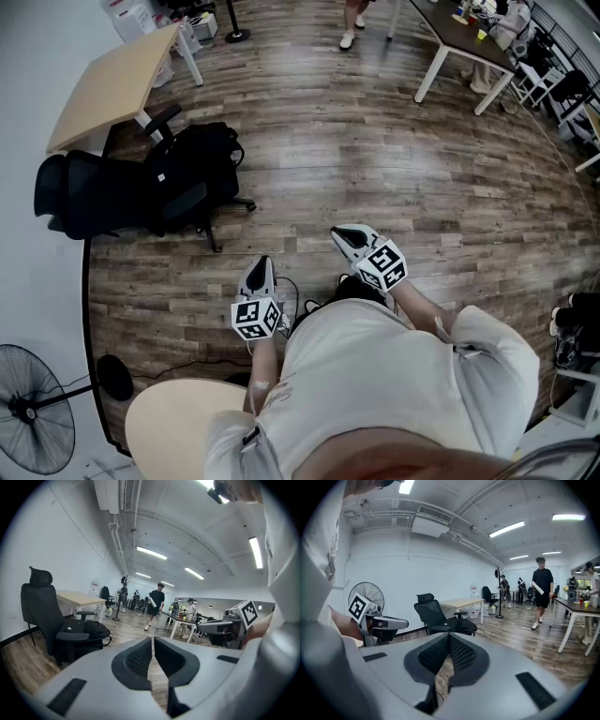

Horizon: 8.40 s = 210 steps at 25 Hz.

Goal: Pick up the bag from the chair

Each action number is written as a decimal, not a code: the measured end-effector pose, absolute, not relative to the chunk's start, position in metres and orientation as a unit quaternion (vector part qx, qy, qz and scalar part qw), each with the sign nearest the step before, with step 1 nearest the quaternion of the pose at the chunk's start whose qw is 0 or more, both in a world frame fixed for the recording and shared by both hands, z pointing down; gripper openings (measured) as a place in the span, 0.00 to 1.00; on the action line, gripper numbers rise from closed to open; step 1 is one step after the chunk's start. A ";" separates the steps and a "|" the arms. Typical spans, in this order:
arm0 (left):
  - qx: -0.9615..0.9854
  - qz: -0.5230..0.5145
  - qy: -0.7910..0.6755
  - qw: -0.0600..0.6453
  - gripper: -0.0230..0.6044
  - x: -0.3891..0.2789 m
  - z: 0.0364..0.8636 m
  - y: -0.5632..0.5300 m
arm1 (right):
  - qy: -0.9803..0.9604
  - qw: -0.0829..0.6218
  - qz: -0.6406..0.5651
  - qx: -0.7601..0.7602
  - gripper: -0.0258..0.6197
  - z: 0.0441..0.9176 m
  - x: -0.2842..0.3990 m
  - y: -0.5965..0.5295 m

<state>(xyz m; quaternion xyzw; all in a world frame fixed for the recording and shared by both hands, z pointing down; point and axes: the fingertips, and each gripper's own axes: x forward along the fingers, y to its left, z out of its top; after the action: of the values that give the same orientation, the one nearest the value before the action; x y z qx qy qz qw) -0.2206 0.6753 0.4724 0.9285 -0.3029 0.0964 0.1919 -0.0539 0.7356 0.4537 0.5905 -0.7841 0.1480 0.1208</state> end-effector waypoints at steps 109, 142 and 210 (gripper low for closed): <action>0.859 0.154 -0.449 0.192 0.08 0.186 0.504 -0.032 | -0.921 0.164 0.135 0.328 0.03 0.520 0.332 -0.079; 0.629 0.014 -0.728 0.273 0.08 -0.051 0.554 0.028 | -0.966 0.253 0.041 -0.041 0.03 0.517 0.046 -0.115; 0.481 -0.031 -0.655 0.581 0.29 -0.027 0.859 0.048 | -0.744 0.496 0.118 -0.432 0.18 0.867 0.008 -0.085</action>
<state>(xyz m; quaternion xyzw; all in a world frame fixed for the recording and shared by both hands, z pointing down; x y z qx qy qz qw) -0.0269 0.0482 0.8587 0.4810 -0.6555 -0.0308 0.5814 0.0085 -0.0855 0.8670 -0.4318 -0.7437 0.1184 0.4964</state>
